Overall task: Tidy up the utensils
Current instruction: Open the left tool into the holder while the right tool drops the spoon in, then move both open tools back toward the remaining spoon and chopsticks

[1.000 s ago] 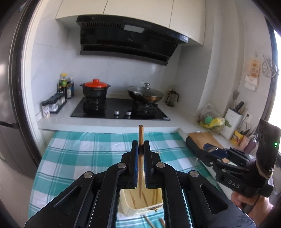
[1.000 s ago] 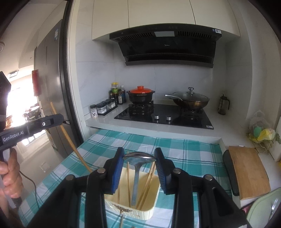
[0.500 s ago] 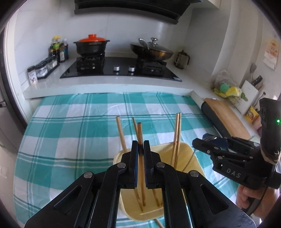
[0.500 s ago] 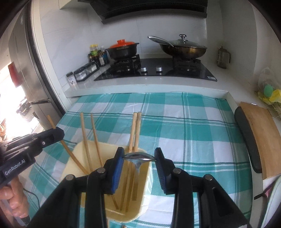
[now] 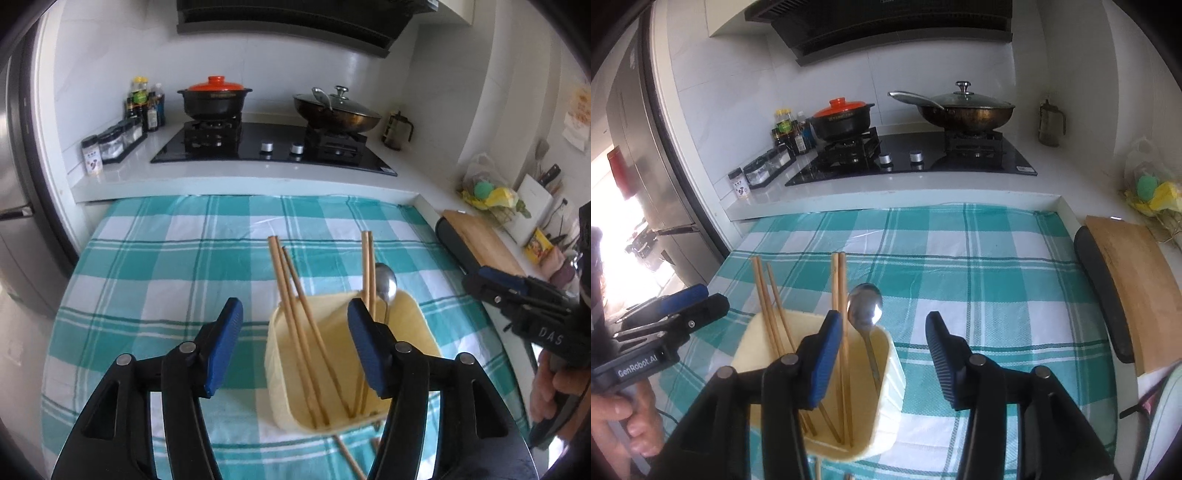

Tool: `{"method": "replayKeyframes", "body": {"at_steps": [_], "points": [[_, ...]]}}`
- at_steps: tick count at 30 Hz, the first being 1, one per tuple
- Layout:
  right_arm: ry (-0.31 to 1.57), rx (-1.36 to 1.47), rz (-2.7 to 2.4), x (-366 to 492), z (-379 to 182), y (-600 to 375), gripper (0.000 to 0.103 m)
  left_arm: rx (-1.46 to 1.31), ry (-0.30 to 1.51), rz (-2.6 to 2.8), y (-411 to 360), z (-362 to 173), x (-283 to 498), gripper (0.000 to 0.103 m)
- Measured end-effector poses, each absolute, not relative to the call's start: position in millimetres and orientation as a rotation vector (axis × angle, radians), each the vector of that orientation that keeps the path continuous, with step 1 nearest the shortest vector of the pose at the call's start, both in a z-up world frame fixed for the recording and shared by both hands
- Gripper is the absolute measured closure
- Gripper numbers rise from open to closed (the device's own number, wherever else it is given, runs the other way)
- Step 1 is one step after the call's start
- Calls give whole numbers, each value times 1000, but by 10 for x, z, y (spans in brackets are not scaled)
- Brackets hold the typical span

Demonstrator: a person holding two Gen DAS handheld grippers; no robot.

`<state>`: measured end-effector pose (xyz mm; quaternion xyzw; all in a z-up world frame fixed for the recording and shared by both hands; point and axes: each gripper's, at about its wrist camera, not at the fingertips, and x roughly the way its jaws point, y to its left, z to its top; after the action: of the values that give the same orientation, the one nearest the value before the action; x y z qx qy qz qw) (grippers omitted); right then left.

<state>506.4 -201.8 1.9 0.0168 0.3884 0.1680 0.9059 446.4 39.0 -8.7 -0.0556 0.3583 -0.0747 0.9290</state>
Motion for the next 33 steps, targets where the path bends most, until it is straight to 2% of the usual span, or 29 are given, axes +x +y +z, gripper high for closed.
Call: {"method": "replayKeyframes", "body": {"at_steps": [2,8,14,23,33], "points": [[784,14,357,4839,105,-2091,55,-90,736,-160,452,-106,4163,33],[763,-66,367,3982,133,-2321,55,-106,773,-162,634,-461,3159,28],[736,-139,329,2877,-201,-2483,55,-164,852,-126,500,-1014,2470,27],[850,-53,253,2053,-1012,-2732,55,-122,889,-153,178,-1322,2177,27],[848,21,162,1915,-1155,-3039,55,-167,914,-124,199,-1434,2112,27]]}}
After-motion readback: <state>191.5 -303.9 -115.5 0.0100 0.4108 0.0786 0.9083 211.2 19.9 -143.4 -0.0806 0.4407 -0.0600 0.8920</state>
